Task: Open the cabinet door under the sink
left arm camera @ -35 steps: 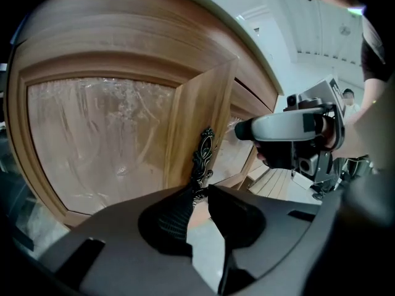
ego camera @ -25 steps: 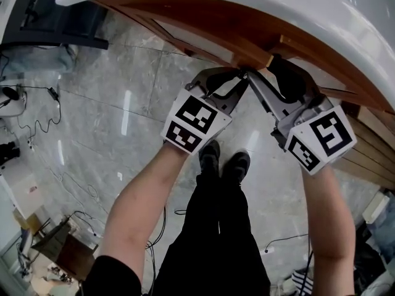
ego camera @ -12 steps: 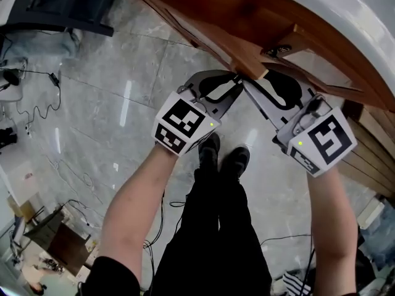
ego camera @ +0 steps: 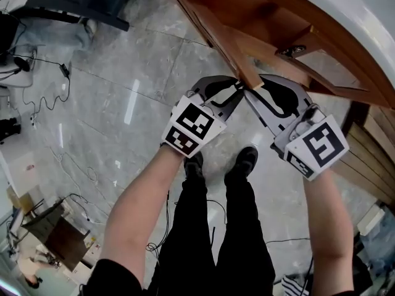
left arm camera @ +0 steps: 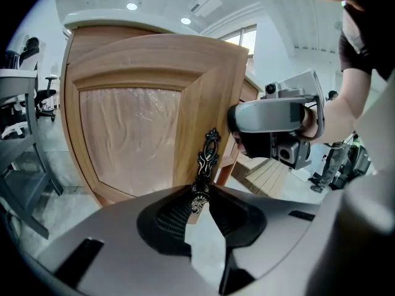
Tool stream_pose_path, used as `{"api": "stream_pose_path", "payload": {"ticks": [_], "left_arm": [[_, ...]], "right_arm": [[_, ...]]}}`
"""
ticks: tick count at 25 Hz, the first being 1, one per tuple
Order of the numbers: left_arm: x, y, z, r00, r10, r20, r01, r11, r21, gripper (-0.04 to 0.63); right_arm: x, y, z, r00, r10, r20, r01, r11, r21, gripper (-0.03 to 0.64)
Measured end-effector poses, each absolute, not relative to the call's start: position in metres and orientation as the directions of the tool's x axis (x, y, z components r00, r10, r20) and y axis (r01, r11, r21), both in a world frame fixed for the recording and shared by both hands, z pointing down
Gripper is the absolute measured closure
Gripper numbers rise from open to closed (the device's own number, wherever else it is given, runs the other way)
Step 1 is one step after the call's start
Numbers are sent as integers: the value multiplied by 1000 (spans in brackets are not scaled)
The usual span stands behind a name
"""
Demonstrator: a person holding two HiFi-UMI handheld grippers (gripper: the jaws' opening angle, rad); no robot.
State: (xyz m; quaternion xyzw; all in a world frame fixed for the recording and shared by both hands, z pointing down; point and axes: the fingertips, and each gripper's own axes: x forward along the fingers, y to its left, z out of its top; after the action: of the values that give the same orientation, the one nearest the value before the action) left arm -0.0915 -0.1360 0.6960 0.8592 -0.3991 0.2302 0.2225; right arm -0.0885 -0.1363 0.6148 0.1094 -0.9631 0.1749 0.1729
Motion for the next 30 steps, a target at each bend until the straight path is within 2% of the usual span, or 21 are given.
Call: {"api": "stream_pose_path", "payload": {"ticks": [11,20,30], "left_arm": [[-142,-86,696,575,-572,585,-786,-585,200,497],[-210,-50,696,531,-587,611,-817,-545,187,505],[-280,-38,696,452,-635,626,-866,-482,136,523]], "right_arm": [[-131,-82,615,-922,-153,356,-281,897,-342,489],[-192,-43,613,-936,-139,323,-269,875,-403,474],[-252,-27,610,-944,-156,291,-280,845,-455,500]]}}
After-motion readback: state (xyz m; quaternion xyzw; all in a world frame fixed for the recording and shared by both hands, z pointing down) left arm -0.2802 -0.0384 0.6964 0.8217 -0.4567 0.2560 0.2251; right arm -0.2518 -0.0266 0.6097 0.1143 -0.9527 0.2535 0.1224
